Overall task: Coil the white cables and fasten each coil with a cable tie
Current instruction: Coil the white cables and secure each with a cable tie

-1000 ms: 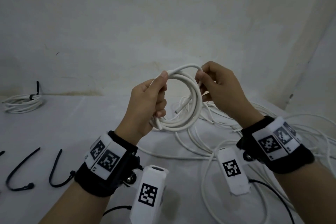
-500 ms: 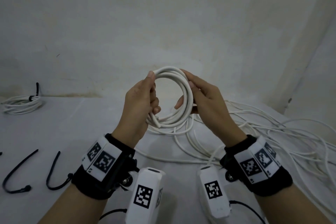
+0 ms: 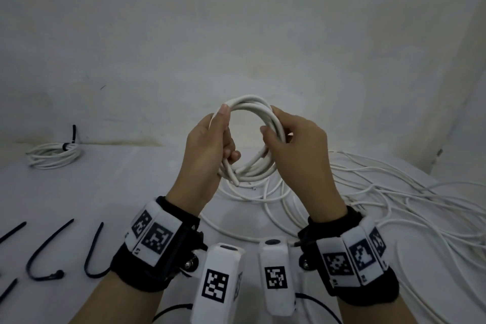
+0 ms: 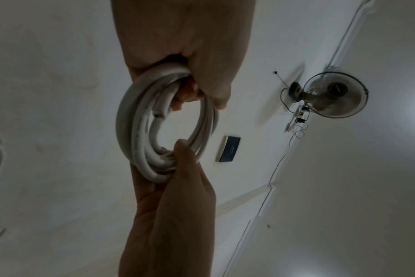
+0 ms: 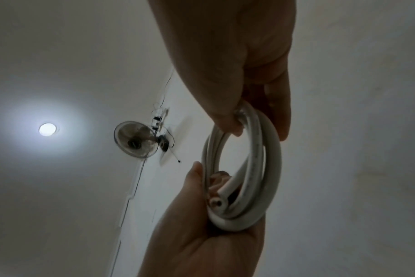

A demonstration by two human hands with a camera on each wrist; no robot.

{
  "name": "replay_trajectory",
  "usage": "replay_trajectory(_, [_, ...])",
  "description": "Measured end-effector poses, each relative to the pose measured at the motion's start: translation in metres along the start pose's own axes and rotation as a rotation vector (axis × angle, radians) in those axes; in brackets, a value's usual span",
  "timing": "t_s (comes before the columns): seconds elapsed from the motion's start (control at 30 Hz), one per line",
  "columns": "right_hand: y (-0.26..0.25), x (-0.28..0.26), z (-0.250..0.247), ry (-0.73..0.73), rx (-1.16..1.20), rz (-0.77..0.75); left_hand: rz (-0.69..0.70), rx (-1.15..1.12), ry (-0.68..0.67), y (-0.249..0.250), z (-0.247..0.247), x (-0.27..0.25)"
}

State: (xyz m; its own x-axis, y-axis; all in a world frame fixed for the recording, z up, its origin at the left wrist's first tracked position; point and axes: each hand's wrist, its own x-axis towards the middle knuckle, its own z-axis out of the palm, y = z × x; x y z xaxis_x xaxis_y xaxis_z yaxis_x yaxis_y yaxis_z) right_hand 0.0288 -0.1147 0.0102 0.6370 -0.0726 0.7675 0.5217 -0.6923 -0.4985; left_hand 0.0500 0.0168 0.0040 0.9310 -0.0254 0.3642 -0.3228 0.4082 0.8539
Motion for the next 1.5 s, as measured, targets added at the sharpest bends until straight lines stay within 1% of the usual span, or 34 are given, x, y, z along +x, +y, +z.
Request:
replay_trajectory(0.07, [-0.001, 0.002, 0.004, 0.001, 0.105, 0.005, 0.007, 0.015, -0.018, 0.003, -0.005, 0.003])
replay_trajectory(0.17, [0.0, 0.005, 0.006, -0.053, 0.228, 0.034, -0.018, 0.042, -0.036, 0.004, -0.009, 0.005])
replay_trajectory(0.27, [0.002, 0.007, 0.004, -0.07, 0.293, 0.056, -0.038, 0.028, -0.034, 0.003, -0.008, 0.005])
replay_trajectory(0.37, [0.003, 0.006, 0.007, -0.035, 0.261, 0.025, -0.045, -0.008, -0.03, 0.003, -0.007, 0.005])
replay_trajectory(0.47, [0.007, 0.006, 0.012, 0.045, 0.196, -0.056, -0.052, -0.021, -0.02, 0.002, -0.005, 0.004])
replay_trajectory(0.57, [0.007, 0.005, 0.013, 0.051, 0.163, -0.153, -0.062, -0.014, -0.014, 0.001, -0.004, 0.003])
replay_trajectory(0.63, [0.008, 0.005, 0.013, 0.077, 0.1, -0.207, -0.063, 0.011, -0.025, 0.002, -0.004, 0.002])
replay_trajectory(0.67, [0.008, 0.005, 0.014, 0.099, 0.077, -0.215, -0.056, 0.045, -0.032, 0.003, -0.005, 0.002])
replay_trajectory(0.73, [0.008, 0.005, 0.015, 0.13, 0.077, -0.209, -0.003, 0.203, -0.04, 0.004, -0.008, 0.002])
replay_trajectory(0.8, [0.005, 0.004, 0.014, 0.138, 0.141, -0.185, 0.087, 0.395, -0.055, 0.006, -0.012, 0.002])
replay_trajectory(0.83, [0.002, 0.003, 0.015, 0.138, 0.206, -0.163, 0.132, 0.452, -0.056, 0.008, -0.014, 0.001])
replay_trajectory(0.9, [-0.005, 0.0, 0.017, 0.127, 0.423, -0.061, 0.196, 0.489, -0.037, 0.009, -0.017, 0.002])
replay_trajectory(0.97, [-0.01, -0.003, 0.023, 0.088, 0.667, 0.103, 0.204, 0.48, -0.006, 0.009, -0.019, 0.003])
replay_trajectory(1.03, [-0.01, -0.004, 0.027, 0.032, 0.833, 0.266, 0.165, 0.444, -0.007, 0.007, -0.019, 0.005])
replay_trajectory(1.1, [-0.009, -0.006, 0.03, -0.005, 0.944, 0.412, 0.092, 0.405, -0.034, 0.005, -0.019, 0.006])
replay_trajectory(1.2, [-0.005, -0.017, 0.036, 0.014, 0.994, 0.657, -0.064, 0.374, -0.085, -0.001, -0.021, -0.002])
replay_trajectory(1.3, [0.001, -0.032, 0.04, 0.025, 1.033, 0.852, -0.215, 0.369, -0.114, -0.011, -0.026, -0.016])
replay_trajectory(1.37, [0.007, -0.042, 0.042, -0.016, 1.073, 0.934, -0.301, 0.385, -0.125, -0.016, -0.033, -0.025])
replay_trajectory(1.5, [0.013, -0.059, 0.051, -0.104, 1.099, 1.013, -0.385, 0.547, -0.161, -0.017, -0.047, -0.04])
